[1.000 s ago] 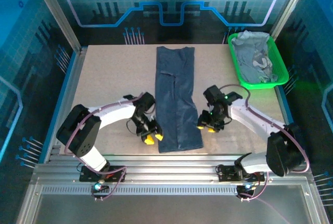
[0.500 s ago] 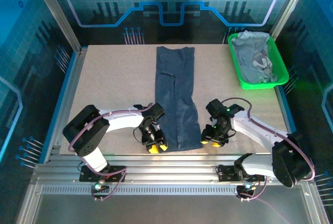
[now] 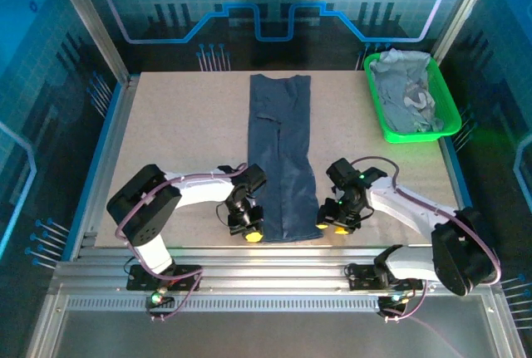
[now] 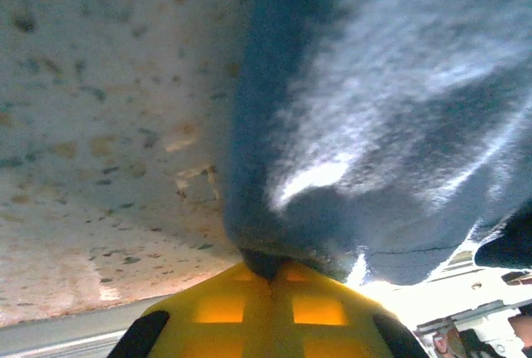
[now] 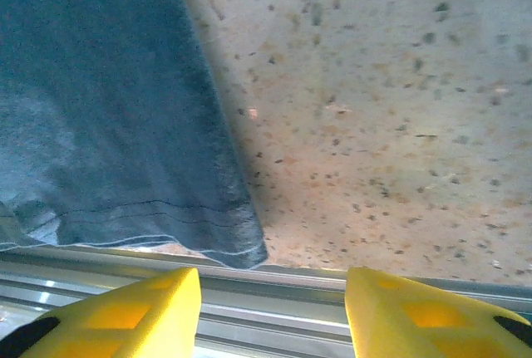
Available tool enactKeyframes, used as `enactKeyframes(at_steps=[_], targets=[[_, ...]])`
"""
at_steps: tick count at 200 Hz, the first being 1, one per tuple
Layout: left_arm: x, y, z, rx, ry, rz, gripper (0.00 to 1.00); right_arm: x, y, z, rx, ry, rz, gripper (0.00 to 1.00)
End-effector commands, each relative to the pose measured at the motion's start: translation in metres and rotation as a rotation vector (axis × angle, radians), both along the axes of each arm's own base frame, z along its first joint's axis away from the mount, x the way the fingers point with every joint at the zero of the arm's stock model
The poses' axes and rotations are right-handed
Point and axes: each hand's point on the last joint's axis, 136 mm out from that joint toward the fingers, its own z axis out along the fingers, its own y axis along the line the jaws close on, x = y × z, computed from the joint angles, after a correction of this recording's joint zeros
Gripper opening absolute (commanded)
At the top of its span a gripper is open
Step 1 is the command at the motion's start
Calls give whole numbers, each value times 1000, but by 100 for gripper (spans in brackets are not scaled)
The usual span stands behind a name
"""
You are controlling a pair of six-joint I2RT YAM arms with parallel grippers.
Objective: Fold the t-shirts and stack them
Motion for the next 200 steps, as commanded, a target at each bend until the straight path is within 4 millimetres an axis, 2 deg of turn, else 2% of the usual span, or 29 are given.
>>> enactKeyframes(at_steps=[1, 29, 63, 110, 138, 200], targets=[[2, 7, -1, 22, -53, 2, 0, -4, 18, -5, 53, 46, -32, 51], [-4, 9, 0, 13, -39, -3, 0, -7, 27, -17, 63, 79, -68, 49], [-4, 8, 1, 8, -33, -20, 0, -13, 24, -29, 26, 109, -89, 43], [-5, 9, 4, 4, -32, -47, 0, -7, 25, -29, 23, 78, -97, 19], [-8, 12, 6, 6, -31, -58, 0, -10, 25, -26, 10, 67, -75, 0], [-21, 29, 22, 25, -49, -64, 0, -39, 39, -11, 29, 127, 12, 0]])
